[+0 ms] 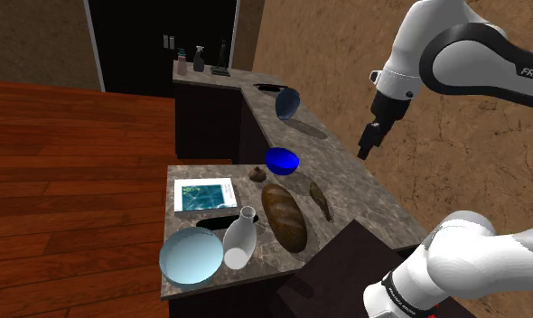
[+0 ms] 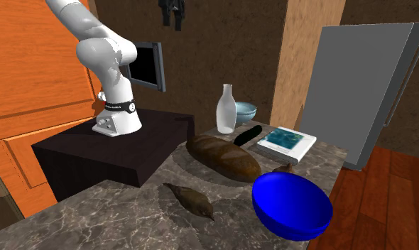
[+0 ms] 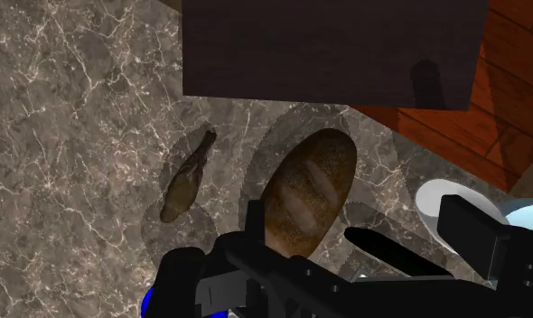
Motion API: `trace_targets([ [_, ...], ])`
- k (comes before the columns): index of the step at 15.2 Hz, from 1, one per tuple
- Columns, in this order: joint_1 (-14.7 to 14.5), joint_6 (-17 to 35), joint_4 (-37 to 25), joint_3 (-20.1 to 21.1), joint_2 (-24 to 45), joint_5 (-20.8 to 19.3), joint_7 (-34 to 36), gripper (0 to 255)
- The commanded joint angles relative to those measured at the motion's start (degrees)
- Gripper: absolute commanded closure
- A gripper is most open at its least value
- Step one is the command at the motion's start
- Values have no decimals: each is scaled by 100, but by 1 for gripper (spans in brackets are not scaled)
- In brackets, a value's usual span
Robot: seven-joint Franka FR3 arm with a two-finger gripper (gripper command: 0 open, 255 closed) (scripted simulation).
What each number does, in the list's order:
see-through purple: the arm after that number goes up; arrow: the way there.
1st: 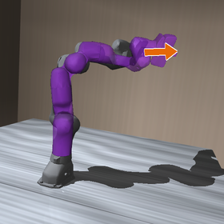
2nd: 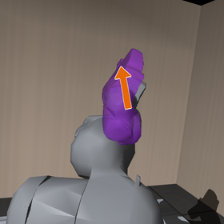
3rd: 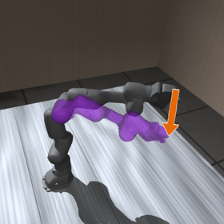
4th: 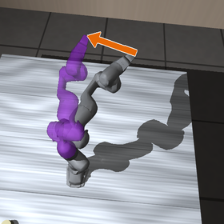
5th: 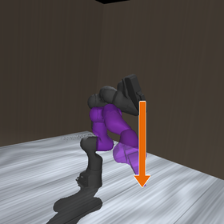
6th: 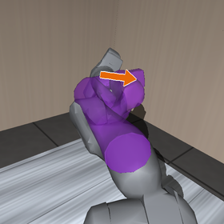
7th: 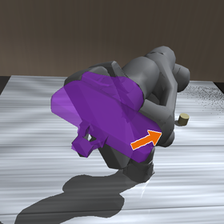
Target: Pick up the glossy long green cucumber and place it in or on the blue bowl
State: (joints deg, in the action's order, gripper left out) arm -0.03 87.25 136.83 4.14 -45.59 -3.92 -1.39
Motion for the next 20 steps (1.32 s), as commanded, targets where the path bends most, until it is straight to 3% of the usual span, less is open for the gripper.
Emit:
trace_targets([
  [1,0,0,0,0,0,0,0,0],
  [10,-282,1723,346,-86,1442,-86,-714,0],
  [20,-542,3364,44,-22,3465,-184,-1424,0],
])
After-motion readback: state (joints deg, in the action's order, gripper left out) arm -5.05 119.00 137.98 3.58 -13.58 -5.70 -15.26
